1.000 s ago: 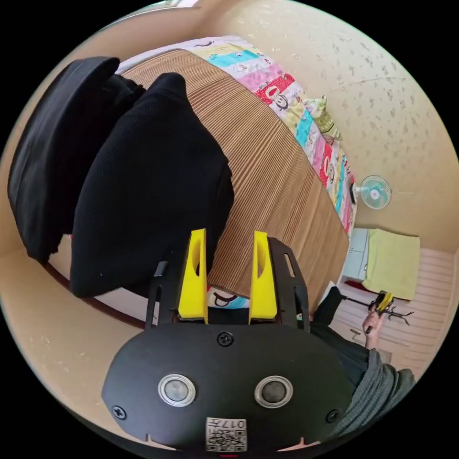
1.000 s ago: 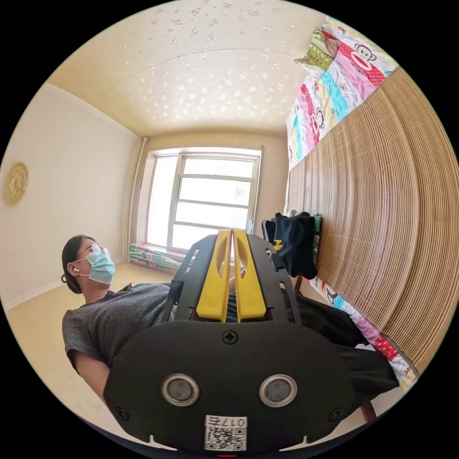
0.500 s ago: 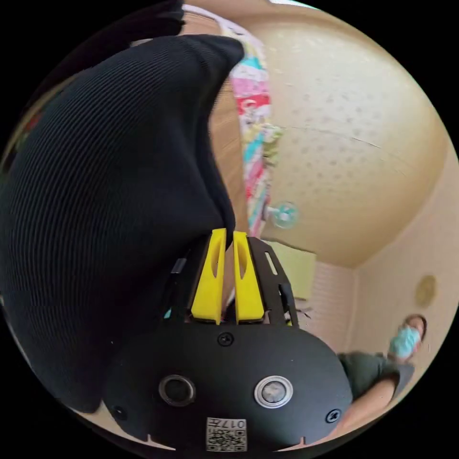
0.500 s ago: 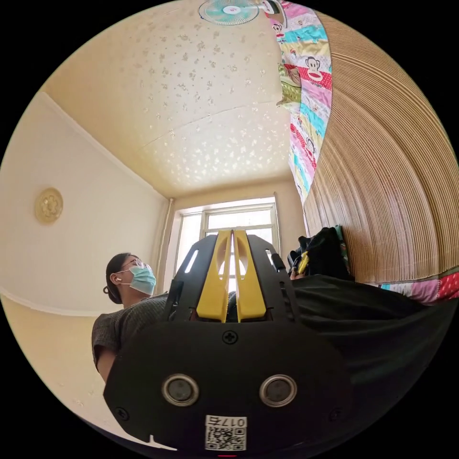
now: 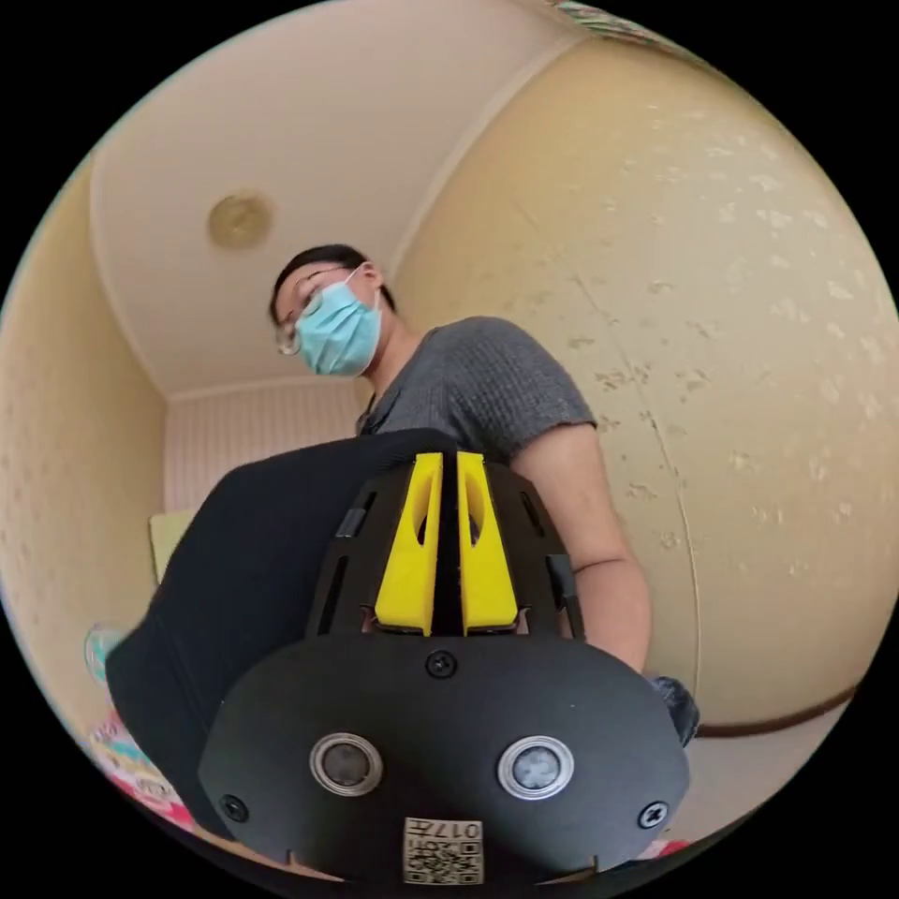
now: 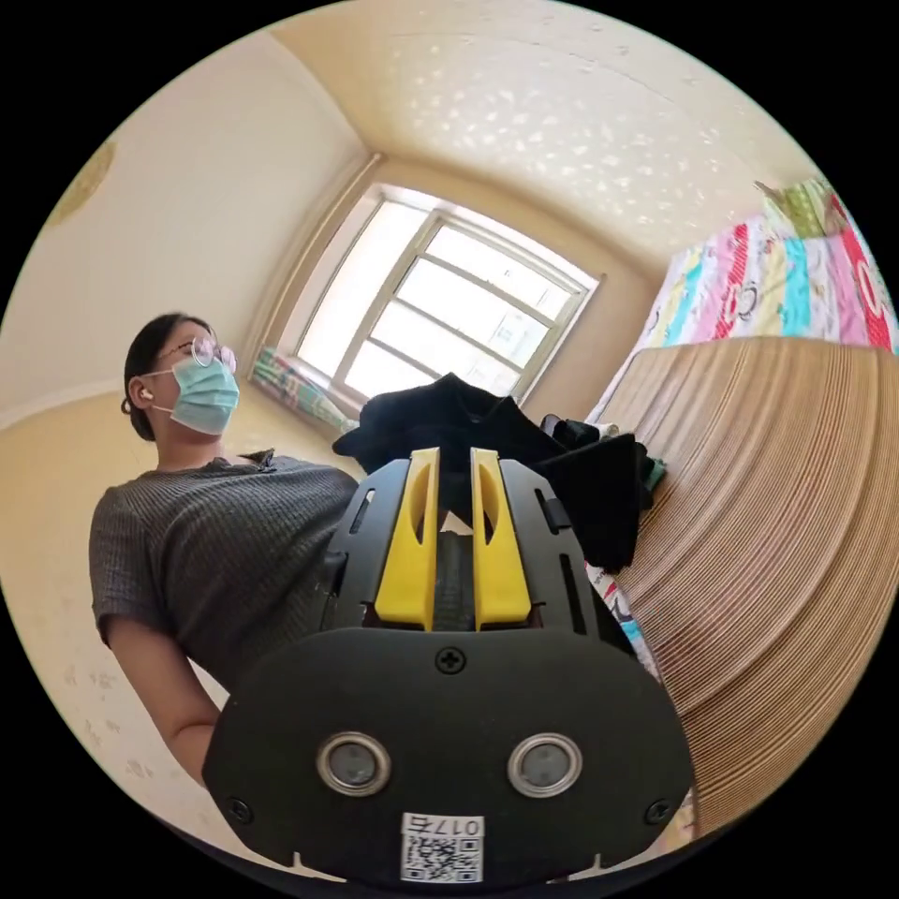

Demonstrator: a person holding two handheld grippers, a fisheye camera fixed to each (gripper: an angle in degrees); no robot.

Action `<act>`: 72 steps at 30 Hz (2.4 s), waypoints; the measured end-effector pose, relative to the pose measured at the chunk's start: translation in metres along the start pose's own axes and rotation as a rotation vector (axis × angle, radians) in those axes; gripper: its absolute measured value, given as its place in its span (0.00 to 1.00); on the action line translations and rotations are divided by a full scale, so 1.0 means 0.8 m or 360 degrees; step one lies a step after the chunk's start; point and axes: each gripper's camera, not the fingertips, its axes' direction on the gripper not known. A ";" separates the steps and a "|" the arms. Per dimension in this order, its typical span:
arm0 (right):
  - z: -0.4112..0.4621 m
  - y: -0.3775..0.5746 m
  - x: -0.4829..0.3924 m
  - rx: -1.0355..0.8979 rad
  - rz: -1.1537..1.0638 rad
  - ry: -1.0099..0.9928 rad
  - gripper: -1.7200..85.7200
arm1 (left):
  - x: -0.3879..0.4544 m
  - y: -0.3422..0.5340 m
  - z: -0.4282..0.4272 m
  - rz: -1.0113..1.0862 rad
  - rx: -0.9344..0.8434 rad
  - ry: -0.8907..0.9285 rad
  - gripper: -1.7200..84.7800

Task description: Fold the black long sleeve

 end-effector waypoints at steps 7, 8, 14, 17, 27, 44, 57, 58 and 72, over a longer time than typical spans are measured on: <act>0.150 -0.053 -0.085 -0.0288 -0.0596 0.0218 0.19 | -0.062 0.184 0.131 -0.0204 0.0594 0.0636 0.04; 0.180 -0.052 -0.098 -0.0340 -0.0703 0.0256 0.20 | -0.064 0.201 0.143 -0.0225 0.0649 0.0677 0.04; 0.351 -0.017 -0.117 -0.0762 -0.0939 0.0578 0.14 | -0.072 0.326 0.235 -0.0506 0.0844 0.0885 0.04; 0.368 -0.016 -0.108 -0.0659 -0.0837 0.0673 0.09 | -0.080 0.342 0.242 -0.0761 0.0586 0.0689 0.04; 0.331 -0.057 -0.112 -0.0188 -0.0284 0.1577 0.07 | -0.045 0.463 0.203 -0.1794 -0.0337 -0.1118 0.02; 0.545 -0.112 -0.075 -0.0882 -0.0398 0.2230 0.07 | -0.224 0.826 0.427 -0.2116 -0.0753 -0.1732 0.20; 0.470 -0.152 -0.090 -0.0791 -0.0338 0.1989 0.07 | -0.283 0.866 0.471 -0.2002 -0.1192 -0.1671 0.06; 0.463 -0.152 -0.093 -0.0784 -0.0368 0.1992 0.07 | -0.276 0.859 0.453 -0.2011 -0.1040 -0.1592 0.06; 0.110 -0.033 -0.076 0.0279 -0.0286 0.0505 0.11 | -0.341 0.669 0.439 -0.1432 -0.0596 -0.1315 0.01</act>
